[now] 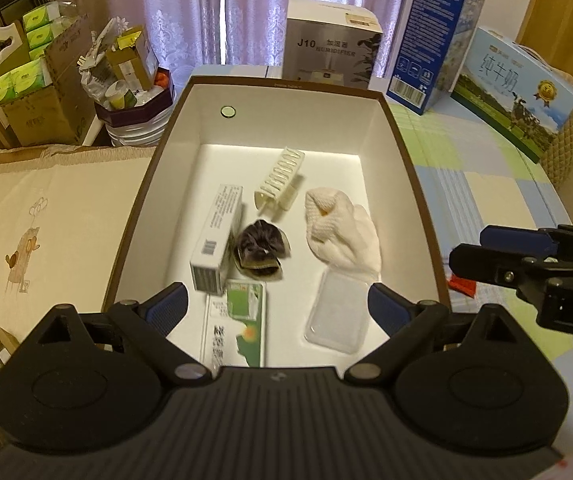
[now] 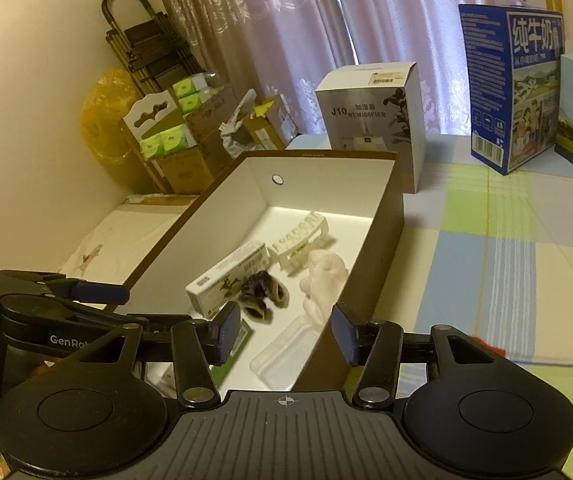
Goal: Organize objects
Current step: 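Withdraw both open tools from the brown box back over the table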
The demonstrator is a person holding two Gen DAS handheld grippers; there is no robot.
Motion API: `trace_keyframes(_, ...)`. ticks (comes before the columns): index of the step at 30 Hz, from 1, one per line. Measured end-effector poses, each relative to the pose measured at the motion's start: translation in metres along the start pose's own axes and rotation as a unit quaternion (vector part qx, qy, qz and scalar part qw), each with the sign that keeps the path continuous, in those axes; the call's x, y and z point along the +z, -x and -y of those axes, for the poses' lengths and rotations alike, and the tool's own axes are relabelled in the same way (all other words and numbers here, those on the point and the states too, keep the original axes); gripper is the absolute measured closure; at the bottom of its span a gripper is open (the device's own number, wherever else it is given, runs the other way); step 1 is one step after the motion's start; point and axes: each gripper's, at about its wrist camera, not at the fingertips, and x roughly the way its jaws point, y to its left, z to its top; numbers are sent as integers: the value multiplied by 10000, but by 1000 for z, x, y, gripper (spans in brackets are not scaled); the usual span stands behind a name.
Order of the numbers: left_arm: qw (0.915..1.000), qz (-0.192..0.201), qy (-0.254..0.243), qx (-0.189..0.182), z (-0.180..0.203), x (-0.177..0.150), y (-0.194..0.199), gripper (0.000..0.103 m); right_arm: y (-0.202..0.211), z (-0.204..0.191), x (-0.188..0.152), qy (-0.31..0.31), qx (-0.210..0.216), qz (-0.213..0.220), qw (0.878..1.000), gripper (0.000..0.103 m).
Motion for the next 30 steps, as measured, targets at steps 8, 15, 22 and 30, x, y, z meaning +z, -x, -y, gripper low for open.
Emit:
trace_keyframes(8, 10000, -16, -73, -42, 17, -22, 19, 8, 24, 4, -20, -121, 31, -29, 9999, 53)
trace_keyframes(15, 9998, -59, -148, -124, 38, -40, 31, 8, 45, 13, -40, -221, 50, -121, 9997, 53)
trace_keyframes(22, 9993, -181, -207, -238, 62, -57, 33, 8, 67, 32, -58, -422, -17, -193, 9989, 52)
trace_keyframes(30, 9986, -299, -310, -292, 93, -74, 31, 8, 85, 66, -81, -994, 10, -400, 9942, 33)
